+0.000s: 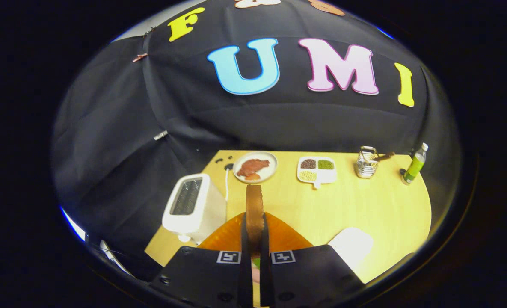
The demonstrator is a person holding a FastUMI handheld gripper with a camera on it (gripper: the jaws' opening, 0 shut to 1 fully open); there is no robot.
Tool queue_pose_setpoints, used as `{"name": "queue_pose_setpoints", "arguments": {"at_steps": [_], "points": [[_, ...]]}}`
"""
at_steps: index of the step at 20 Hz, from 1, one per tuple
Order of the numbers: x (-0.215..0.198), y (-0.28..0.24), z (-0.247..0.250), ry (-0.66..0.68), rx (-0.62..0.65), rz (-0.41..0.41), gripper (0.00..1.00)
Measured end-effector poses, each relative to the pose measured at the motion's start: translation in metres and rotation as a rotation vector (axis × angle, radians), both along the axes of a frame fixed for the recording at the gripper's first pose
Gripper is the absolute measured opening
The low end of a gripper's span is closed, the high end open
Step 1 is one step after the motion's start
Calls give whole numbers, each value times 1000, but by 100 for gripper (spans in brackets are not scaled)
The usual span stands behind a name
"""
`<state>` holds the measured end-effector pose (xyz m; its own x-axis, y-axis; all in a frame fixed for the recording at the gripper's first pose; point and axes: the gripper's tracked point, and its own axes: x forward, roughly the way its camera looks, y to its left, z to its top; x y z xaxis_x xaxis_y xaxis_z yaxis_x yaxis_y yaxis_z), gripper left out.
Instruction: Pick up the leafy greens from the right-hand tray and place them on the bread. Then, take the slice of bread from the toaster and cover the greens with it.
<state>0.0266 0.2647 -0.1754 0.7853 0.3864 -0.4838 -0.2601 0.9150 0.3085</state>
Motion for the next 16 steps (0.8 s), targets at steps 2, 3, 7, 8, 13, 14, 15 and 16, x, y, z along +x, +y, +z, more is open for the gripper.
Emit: {"name": "queue_pose_setpoints", "arguments": {"at_steps": [2,3,7,8,13,14,15,16], "points": [[-10,-4,-33,43,-11,-16,11],[-14,-2,-48,71,7,-27,11],[-17,13,-89,179,152,-100,11],[-16,15,-96,193,177,-116,11],[-14,21,-122,278,320,-181,11],[-12,21,-130,294,338,-194,11],[-12,20,-139,317,347,-202,11],[-13,18,-149,342,360,-211,11]]}}
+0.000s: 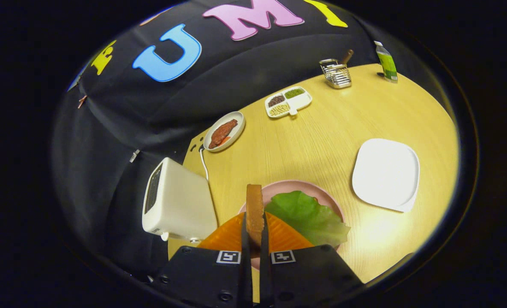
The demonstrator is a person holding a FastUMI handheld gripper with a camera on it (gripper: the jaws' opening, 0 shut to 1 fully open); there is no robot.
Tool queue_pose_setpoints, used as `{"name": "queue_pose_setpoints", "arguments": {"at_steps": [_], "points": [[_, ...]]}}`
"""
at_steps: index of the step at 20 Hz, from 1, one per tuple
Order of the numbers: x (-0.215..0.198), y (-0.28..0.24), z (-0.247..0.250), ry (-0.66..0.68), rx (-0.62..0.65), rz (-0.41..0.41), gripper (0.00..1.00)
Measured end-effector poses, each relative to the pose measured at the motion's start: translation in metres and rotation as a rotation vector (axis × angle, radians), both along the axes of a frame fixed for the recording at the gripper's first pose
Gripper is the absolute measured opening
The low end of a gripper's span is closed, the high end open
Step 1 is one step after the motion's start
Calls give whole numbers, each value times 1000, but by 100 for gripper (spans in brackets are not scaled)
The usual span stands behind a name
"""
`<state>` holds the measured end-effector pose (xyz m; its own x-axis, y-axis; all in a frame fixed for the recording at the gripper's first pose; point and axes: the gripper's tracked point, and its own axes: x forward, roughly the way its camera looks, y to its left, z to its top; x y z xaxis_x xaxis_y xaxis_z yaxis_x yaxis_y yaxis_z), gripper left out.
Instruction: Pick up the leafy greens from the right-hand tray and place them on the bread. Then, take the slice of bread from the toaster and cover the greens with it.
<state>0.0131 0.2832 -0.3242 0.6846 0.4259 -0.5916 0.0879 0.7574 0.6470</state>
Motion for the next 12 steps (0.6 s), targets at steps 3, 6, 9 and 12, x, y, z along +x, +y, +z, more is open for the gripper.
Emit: {"name": "queue_pose_setpoints", "arguments": {"at_steps": [3,6,9,12], "points": [[-1,-17,-25,44,-11,-42,11],[-4,-24,-46,74,-28,-36,13],[-6,-29,-56,85,-67,-22,17],[-8,-33,-65,90,-113,-9,29]]}}
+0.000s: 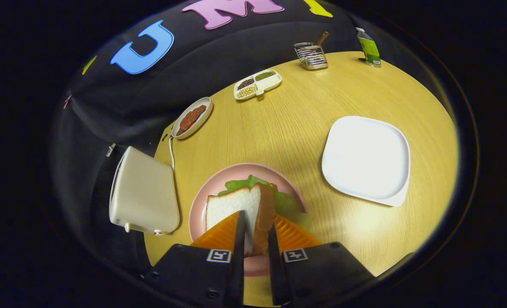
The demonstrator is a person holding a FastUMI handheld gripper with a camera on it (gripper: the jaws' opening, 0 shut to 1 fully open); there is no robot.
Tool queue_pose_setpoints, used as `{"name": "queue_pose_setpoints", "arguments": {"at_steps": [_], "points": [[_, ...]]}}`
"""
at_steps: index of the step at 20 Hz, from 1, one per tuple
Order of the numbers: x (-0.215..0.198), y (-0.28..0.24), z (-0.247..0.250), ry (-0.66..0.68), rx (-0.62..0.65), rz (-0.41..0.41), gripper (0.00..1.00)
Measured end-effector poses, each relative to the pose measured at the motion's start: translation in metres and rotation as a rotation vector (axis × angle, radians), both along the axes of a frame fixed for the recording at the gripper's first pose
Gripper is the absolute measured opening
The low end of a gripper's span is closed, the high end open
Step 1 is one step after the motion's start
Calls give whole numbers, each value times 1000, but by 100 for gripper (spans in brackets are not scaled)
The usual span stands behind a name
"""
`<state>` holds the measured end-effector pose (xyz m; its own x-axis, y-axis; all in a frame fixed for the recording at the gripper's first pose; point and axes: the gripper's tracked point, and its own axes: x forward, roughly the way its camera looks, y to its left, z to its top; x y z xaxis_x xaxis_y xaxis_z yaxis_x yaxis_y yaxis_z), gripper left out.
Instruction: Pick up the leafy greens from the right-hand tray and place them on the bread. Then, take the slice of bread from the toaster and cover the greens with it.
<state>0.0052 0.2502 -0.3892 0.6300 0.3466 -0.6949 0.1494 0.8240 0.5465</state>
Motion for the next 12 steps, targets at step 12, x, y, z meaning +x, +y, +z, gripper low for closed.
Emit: {"name": "queue_pose_setpoints", "arguments": {"at_steps": [12], "points": [[-10,-7,32,-50,-12,17,61]]}}
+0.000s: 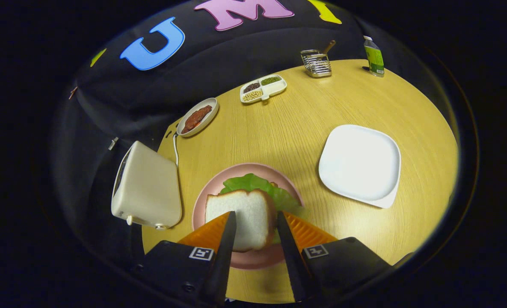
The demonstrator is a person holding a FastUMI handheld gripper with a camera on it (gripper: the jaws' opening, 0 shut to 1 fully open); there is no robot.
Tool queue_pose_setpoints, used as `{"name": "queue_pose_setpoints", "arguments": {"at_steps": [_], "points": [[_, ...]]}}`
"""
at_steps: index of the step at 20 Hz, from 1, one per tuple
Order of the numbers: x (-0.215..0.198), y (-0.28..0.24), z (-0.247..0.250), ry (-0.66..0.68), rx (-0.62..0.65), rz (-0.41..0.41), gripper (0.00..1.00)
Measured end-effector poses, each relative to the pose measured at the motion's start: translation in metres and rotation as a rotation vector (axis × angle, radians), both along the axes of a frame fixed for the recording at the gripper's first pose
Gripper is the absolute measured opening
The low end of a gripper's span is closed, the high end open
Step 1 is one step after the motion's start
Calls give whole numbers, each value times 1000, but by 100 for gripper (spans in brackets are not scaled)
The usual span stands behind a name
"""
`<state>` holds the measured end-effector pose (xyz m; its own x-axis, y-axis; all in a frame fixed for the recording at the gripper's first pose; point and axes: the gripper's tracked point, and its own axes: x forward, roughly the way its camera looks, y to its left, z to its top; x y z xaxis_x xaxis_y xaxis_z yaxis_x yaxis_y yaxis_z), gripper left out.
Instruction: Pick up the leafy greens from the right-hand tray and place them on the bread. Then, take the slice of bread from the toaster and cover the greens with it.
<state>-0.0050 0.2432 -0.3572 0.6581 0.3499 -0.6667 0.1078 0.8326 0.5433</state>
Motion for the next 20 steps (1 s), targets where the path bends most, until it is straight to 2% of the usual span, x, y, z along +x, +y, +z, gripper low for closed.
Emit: {"name": "queue_pose_setpoints", "arguments": {"at_steps": [4,7,8,10,14,20], "points": [[3,-15,27,-69,-13,-13,66],[9,-32,50,-173,-91,5,69],[12,-39,61,-217,-125,15,77],[18,-51,88,-318,-183,27,86],[26,-74,149,-516,-285,60,99],[28,-109,223,-703,-388,102,99]]}}
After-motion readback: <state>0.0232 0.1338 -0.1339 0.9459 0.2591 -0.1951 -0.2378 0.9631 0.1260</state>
